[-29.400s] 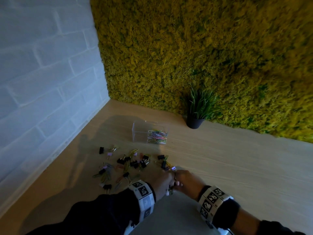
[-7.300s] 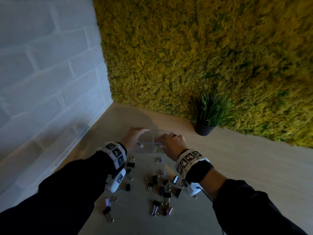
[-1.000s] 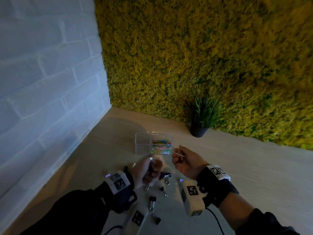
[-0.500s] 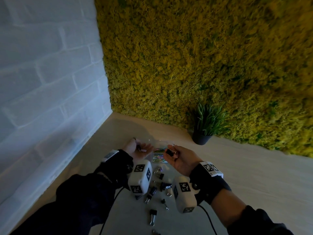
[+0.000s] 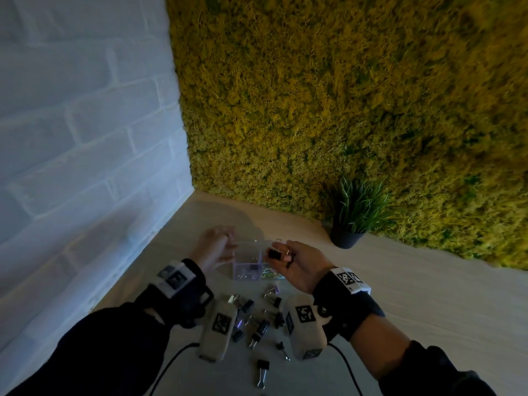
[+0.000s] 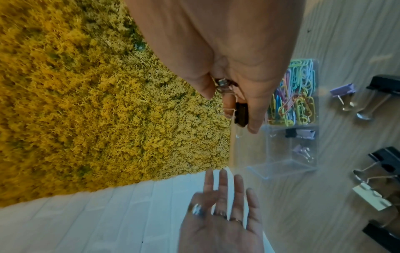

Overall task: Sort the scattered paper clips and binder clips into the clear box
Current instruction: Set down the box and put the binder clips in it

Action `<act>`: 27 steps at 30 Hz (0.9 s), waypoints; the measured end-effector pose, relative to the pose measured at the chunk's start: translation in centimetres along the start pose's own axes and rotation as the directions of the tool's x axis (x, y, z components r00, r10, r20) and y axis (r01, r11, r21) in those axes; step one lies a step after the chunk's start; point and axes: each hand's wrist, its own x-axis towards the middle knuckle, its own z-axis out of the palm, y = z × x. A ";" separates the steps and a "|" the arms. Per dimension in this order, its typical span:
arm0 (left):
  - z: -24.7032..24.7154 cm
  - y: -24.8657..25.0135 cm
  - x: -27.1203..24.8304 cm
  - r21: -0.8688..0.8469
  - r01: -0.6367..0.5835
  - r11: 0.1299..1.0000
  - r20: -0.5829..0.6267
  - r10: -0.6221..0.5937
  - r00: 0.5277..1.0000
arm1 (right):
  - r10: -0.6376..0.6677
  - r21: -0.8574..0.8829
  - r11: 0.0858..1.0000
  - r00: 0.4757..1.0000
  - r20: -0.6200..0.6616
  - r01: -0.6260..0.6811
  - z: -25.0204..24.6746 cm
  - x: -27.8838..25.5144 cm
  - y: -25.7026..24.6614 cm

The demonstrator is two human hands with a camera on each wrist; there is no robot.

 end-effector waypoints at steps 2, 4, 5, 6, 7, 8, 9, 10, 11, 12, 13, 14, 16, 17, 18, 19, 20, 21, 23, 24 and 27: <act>-0.1 -0.8 0.5 0.539 -0.249 0.805 0.063 0.256 0.965 | 0.011 -0.061 0.998 0.999 -0.035 -0.013 0.8 0.7 0.3; -0.3 -1.8 1.2 0.801 -0.314 0.509 0.225 0.230 0.947 | 0.018 -0.089 0.996 0.997 -0.075 -0.024 1.7 1.7 0.7; -0.3 -2.3 1.5 0.828 -0.304 0.471 0.238 0.196 0.951 | 0.020 -0.096 0.995 0.997 -0.071 -0.027 2.3 2.0 0.9; -0.4 -2.8 1.8 0.821 -0.289 0.492 0.230 0.178 0.957 | 0.018 -0.134 0.991 0.998 -0.060 -0.025 2.8 2.2 1.2; -0.3 -3.1 1.9 0.804 -0.291 0.518 0.224 0.189 0.956 | 0.009 -0.180 0.983 0.998 -0.060 -0.019 3.1 2.5 1.4; -0.3 -3.3 1.9 0.791 -0.291 0.539 0.213 0.203 0.956 | 0.003 -0.218 0.976 0.998 -0.067 -0.018 3.5 2.5 1.6; -0.3 -3.4 1.9 0.779 -0.291 0.555 0.205 0.213 0.955 | 0.004 -0.242 0.970 0.997 -0.075 -0.022 3.8 2.5 1.7; -0.3 -3.3 1.8 0.769 -0.284 0.573 0.198 0.209 0.958 | 0.006 -0.271 0.962 0.996 -0.086 -0.029 4.1 2.3 1.8; -0.4 -3.1 1.7 0.760 -0.284 0.584 0.201 0.204 0.958 | 0.006 -0.301 0.953 0.997 -0.080 -0.030 4.2 2.3 1.8; -0.5 -3.0 1.7 0.756 -0.283 0.590 0.207 0.194 0.959 | 0.016 -0.321 0.946 0.998 -0.063 -0.036 4.3 2.2 1.8; -0.6 -2.8 1.7 0.749 -0.285 0.598 0.218 0.183 0.959 | 0.026 -0.329 0.943 0.999 -0.048 -0.040 4.3 2.1 1.8; -0.7 -2.5 1.6 0.727 -0.276 0.629 0.222 0.164 0.961 | 0.028 -0.346 0.937 0.999 -0.032 -0.037 4.3 1.8 1.8; -1.2 -2.0 1.4 0.647 -0.234 0.725 0.217 0.120 0.969 | -0.031 -0.383 0.923 0.999 -0.012 0.024 4.1 0.9 1.3; -1.7 -1.7 1.2 0.605 -0.216 0.767 0.205 0.111 0.972 | -0.075 -0.384 0.920 0.997 0.014 0.075 3.8 0.3 0.9; -2.3 -1.4 1.0 0.585 -0.205 0.785 0.186 0.117 0.976 | -0.129 -0.381 0.915 0.991 0.040 0.134 3.3 -0.4 0.4; -3.1 -1.1 0.8 0.586 -0.210 0.783 0.166 0.138 0.977 | -0.187 -0.400 0.896 0.980 0.061 0.196 2.6 -1.0 -0.2; -4.2 -0.8 0.8 0.600 -0.206 0.773 0.140 0.153 0.978 | -0.247 -0.448 0.858 0.967 0.068 0.251 1.8 -1.7 -0.9; -5.4 -0.9 0.7 0.619 -0.204 0.758 0.106 0.177 0.978 | -0.297 -0.531 0.799 0.953 0.063 0.284 0.8 -2.3 -1.5; -7.9 -1.7 0.9 0.644 -0.168 0.747 0.049 0.179 0.983 | -0.383 -0.732 0.622 0.923 0.025 0.278 -2.1 -3.1 -2.1; -8.9 -2.5 1.0 0.656 -0.129 0.744 0.026 0.148 0.989 | -0.414 -0.825 0.509 0.910 0.015 0.245 -3.7 -3.2 -2.2; -10.5 -5.5 0.1 0.739 0.068 0.670 0.001 -0.102 0.995 | -0.358 -0.986 0.165 0.931 -0.068 -0.008 -8.8 -3.0 -0.7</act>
